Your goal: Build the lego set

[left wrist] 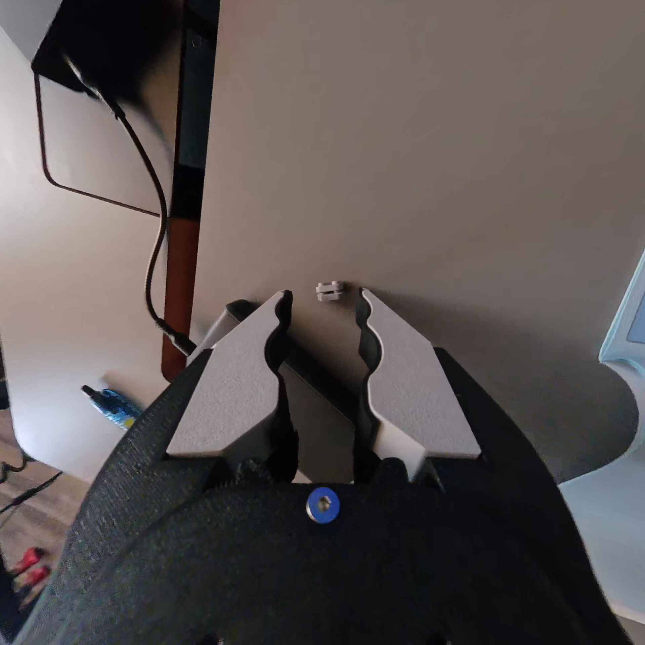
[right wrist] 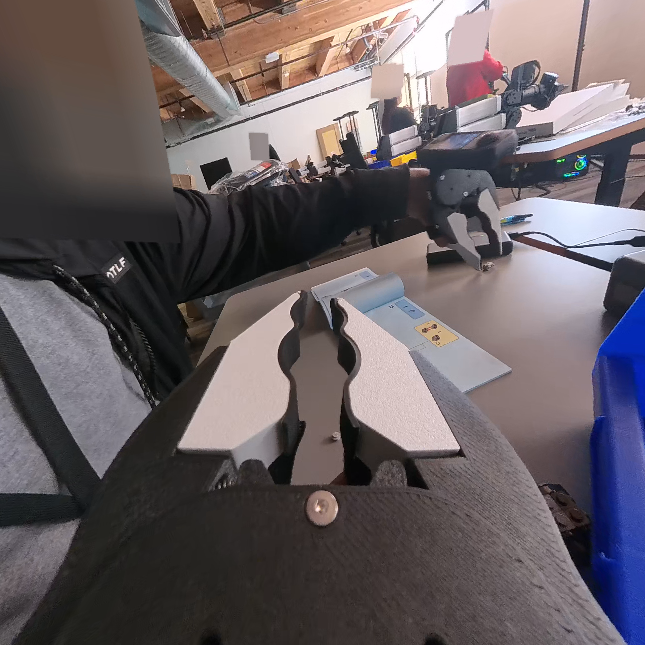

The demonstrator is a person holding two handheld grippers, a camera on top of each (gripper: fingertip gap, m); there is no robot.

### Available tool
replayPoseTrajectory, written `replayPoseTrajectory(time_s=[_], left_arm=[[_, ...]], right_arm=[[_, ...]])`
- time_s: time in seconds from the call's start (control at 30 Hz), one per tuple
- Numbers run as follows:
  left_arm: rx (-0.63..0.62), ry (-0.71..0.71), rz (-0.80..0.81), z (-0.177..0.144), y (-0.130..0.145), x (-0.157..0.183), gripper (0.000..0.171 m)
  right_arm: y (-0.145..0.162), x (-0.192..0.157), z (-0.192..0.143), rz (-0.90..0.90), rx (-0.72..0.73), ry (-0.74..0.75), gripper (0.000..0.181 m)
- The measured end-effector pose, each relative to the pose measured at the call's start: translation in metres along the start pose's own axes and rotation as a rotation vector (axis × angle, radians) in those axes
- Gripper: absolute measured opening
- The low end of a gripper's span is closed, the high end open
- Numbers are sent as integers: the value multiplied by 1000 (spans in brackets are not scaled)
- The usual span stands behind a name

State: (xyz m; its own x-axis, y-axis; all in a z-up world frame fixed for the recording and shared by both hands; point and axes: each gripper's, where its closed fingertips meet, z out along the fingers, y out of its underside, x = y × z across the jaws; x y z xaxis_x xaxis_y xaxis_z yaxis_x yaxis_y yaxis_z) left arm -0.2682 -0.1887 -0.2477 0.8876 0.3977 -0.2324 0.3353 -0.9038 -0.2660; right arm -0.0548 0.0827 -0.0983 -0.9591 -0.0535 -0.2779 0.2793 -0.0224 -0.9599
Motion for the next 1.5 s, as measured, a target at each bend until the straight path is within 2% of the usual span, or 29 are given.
replayPoseTrajectory(time_s=[0.1, 0.23, 0.33, 0.4, 0.5, 0.63, 0.7, 0.8, 0.93, 1.03, 1.17, 1.33, 1.5], left_arm=[[20, 41, -60, 3, -1, 2, 33], [49, 77, -126, 4, -1, 5, 17], [91, 75, -143, 3, -4, 10, 17], [162, 77, -145, -4, -15, 21, 17], [388, 99, -137, -37, -58, 55, 17], [745, 67, -63, -102, -131, 129, 16], [859, 1, -17, -125, -159, 168, 17], [966, -122, 36, -139, -188, 215, 16], [1013, -280, 47, -134, -204, 240, 16], [1038, -355, 51, -134, -208, 247, 16], [1008, -452, 106, -131, -207, 248, 16], [996, -483, 155, -128, -209, 253, 16], [1010, -441, 127, -124, -208, 254, 16]], right_arm=[[1, 0, 0, 6, -2, -3, 14], [2, 1, 0, 9, -3, -1, 14], [3, 2, 0, 10, -4, 3, 14], [4, 4, -1, 7, -5, 10, 14], [3, 7, -1, -16, -6, 34, 14], [3, 15, 0, -29, -8, 86, 15], [2, 21, 1, -13, -11, 134, 15], [3, 32, 3, 35, -30, 218, 15], [5, 33, 5, 125, -54, 240, 18], [12, 29, 8, 162, -93, 232, 18], [20, 26, 10, 177, -138, 223, 19], [27, 27, 11, 190, -167, 219, 18], [32, 27, 12, 181, -188, 219, 9]])
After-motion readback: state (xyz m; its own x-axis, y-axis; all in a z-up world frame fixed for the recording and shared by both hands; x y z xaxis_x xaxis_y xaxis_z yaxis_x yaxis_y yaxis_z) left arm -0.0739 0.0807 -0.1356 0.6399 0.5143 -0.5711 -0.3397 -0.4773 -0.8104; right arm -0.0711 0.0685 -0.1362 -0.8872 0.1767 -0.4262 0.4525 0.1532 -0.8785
